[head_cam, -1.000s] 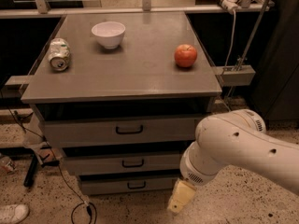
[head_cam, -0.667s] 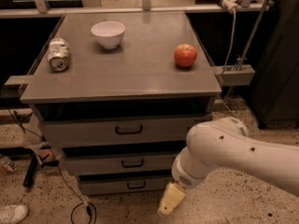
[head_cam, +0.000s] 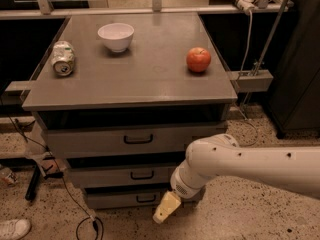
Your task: Open middle drawer
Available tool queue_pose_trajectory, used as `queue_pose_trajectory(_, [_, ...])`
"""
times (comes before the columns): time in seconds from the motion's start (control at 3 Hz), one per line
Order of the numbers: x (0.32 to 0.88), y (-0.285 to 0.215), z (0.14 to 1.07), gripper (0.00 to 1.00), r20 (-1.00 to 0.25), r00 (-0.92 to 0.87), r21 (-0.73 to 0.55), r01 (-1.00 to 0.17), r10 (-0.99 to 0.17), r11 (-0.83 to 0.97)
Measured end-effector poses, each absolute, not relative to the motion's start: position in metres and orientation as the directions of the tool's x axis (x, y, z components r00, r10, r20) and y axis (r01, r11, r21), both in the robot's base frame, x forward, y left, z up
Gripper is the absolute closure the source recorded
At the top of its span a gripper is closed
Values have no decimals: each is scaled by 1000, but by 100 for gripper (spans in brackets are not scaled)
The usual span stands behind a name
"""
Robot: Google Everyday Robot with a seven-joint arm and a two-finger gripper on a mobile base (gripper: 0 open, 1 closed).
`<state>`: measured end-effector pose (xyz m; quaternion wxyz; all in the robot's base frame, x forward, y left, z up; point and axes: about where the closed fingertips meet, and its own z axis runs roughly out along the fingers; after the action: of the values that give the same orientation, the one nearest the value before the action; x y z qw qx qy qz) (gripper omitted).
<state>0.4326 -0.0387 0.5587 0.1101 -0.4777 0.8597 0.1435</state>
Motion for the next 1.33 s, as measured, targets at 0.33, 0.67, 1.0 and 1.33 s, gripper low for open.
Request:
queue_pose_trajectory(0.33, [433,-39,559,0,-327,-519,142,-853,-790,502])
queue_pose_trajectory(0.67, [437,-29,541,0,-365,-493,150,-869,-790,472])
queue_pose_trajectory(1.0, [460,-24,527,0,-433,-476,122,-872,-766,473])
queue_pose_trajectory(1.33, [479,-28,519,0,-482,-469,98,-868,-740,486])
